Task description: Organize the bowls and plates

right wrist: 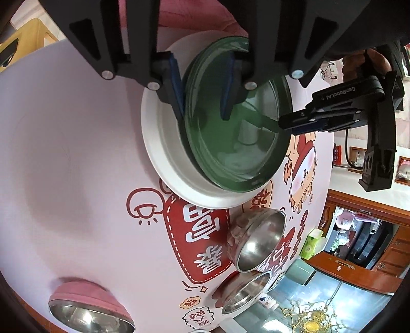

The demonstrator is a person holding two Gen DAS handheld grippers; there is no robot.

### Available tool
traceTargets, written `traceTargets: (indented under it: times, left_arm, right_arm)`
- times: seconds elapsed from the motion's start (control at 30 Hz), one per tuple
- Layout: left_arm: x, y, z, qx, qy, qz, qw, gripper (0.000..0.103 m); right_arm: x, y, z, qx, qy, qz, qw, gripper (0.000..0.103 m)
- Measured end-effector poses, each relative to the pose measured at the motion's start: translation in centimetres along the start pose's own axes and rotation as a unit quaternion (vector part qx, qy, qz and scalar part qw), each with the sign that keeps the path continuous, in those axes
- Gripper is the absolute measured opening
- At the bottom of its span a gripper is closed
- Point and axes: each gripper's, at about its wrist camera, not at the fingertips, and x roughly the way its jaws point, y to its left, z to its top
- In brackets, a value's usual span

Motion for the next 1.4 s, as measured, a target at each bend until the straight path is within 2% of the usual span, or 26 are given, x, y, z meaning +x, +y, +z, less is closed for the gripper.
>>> traceTargets:
  times: [0.17,0.23,0.27,0.37,0.57,0.7,0.83,1.03,1.2,1.4]
  left_arm:
    - [-1.1,0.0,-0.7,0.001,-0.017,-0.017,0.9997,0.035]
    - [-1.5,-0.1,-1.0,0.003,-0.028,-0.025,0.9993,0.036]
    - [-1.7,-0.1,-1.2,0.002,-0.031,-0.029,0.9991,0.037]
    - [-2.3,-0.1,-1.8,-0.006,-0.049,-0.051,0.9975,0.042]
    - [-3.7,0.1,-3.1,-0.023,-0.079,-0.072,0.994,0.045]
    - [-4.7,0.8,-4.3,-0.046,-0.099,-0.096,0.9894,0.047]
    - [-6.0,1.6,-5.4,-0.079,-0.122,-0.093,0.9849,0.048]
    - [-8.1,2.8,-6.8,-0.124,-0.172,-0.087,0.9734,0.066]
    - [-10.5,2.8,-7.6,-0.149,-0.205,-0.065,0.9651,0.07]
    - [-14.2,1.4,-8.3,-0.166,-0.26,-0.041,0.9505,0.073]
  right_arm:
    - [-0.3,0.9,-0.5,-0.015,-0.013,-0.006,1.0,0.044]
    - [-0.4,1.1,-0.8,-0.018,-0.018,-0.01,1.0,0.059]
    - [-0.4,1.0,-0.9,-0.016,-0.02,-0.013,1.0,0.061]
    - [-0.8,0.9,-1.4,-0.01,-0.032,-0.004,0.999,0.061]
    - [-1.7,1.3,-2.5,-0.014,-0.06,-0.003,0.998,0.064]
    - [-3.1,2.0,-3.3,-0.03,-0.095,-0.006,0.995,0.065]
    - [-4.1,2.5,-3.9,-0.047,-0.12,-0.016,0.992,0.068]
    - [-5.1,3.1,-4.1,-0.08,-0.139,-0.026,0.987,0.069]
    - [-6.3,3.6,-3.3,-0.116,-0.157,-0.031,0.98,0.069]
    - [-7.9,4.4,-1.9,-0.161,-0.163,-0.019,0.973,0.069]
